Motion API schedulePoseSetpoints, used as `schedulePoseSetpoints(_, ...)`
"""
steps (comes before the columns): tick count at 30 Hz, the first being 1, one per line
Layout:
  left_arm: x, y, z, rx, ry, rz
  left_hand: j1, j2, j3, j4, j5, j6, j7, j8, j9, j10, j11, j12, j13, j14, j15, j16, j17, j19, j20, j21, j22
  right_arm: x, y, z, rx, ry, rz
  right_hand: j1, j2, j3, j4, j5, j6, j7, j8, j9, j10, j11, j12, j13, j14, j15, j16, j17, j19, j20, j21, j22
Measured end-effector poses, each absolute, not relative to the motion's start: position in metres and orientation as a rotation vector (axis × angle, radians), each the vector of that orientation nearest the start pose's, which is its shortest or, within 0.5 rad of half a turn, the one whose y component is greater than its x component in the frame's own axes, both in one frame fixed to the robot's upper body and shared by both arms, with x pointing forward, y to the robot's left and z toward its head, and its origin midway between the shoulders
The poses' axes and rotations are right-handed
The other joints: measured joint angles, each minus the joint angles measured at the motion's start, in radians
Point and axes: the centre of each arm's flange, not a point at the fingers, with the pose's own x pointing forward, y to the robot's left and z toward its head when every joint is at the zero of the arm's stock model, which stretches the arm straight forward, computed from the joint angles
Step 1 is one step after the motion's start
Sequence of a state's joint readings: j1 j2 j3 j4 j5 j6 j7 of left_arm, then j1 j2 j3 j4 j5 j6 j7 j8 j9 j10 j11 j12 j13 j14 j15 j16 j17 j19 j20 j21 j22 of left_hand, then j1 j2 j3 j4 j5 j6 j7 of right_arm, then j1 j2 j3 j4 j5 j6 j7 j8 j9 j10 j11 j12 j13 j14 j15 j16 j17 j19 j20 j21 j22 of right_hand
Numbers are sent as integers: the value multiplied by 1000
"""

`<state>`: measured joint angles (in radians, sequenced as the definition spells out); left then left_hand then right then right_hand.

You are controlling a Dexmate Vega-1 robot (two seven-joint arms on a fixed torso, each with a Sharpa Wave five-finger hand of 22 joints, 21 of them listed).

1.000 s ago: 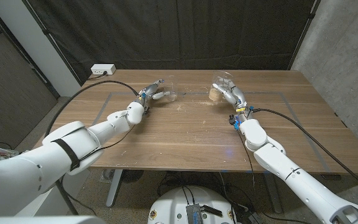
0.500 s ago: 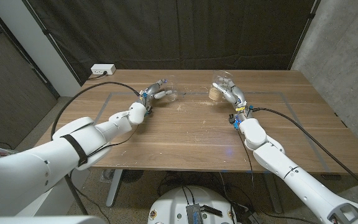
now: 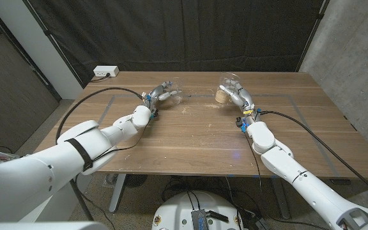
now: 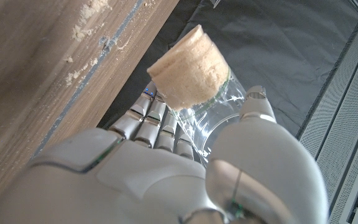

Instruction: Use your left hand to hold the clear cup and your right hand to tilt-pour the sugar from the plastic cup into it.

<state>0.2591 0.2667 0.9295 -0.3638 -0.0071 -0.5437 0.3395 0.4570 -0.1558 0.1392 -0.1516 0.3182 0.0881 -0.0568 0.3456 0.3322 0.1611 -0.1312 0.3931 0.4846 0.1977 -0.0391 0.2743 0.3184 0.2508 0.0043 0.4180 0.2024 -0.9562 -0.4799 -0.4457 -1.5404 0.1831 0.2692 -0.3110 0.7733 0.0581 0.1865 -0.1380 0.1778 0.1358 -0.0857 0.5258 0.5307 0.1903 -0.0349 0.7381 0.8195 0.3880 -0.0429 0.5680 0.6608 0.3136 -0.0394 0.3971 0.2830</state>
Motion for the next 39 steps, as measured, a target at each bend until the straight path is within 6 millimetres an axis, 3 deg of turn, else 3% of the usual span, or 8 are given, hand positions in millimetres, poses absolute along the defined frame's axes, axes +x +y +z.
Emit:
schedulePoseSetpoints(9,741,220,-5,729,-599,-25,26,0,-8,0,8,30,0,12,0,30,-3,21,5,34,-2,1,5,27,1,8,0,604,-212,-40,-253,-738,68,0,0,0,0,0,3,4,0,0,7,4,0,3,0,0,-7,0,0,0,0,0)
schedulePoseSetpoints(21,736,209,1,677,-648,-49,72,19,-18,1,15,92,-5,39,5,102,-14,64,19,122,-3,22,9,92,-26,28,-3,604,-217,-44,-240,-741,65,-2,2,2,2,0,3,4,0,4,8,2,-7,3,0,0,-7,0,0,0,0,-5)
schedulePoseSetpoints(27,736,203,3,646,-645,-58,134,44,-18,1,26,167,-7,72,6,175,-21,111,34,207,-4,41,22,141,-48,48,0,602,-222,-47,-234,-741,54,-2,2,1,2,0,9,9,0,2,8,2,-8,3,0,0,-7,0,0,0,0,-5)
schedulePoseSetpoints(39,741,197,0,606,-602,-58,252,94,3,2,30,263,-17,117,23,280,-31,188,68,357,-11,85,62,195,-49,71,4,599,-225,-49,-227,-744,49,-6,6,4,4,0,9,9,0,2,8,3,-8,8,0,0,-7,4,0,0,0,-5)
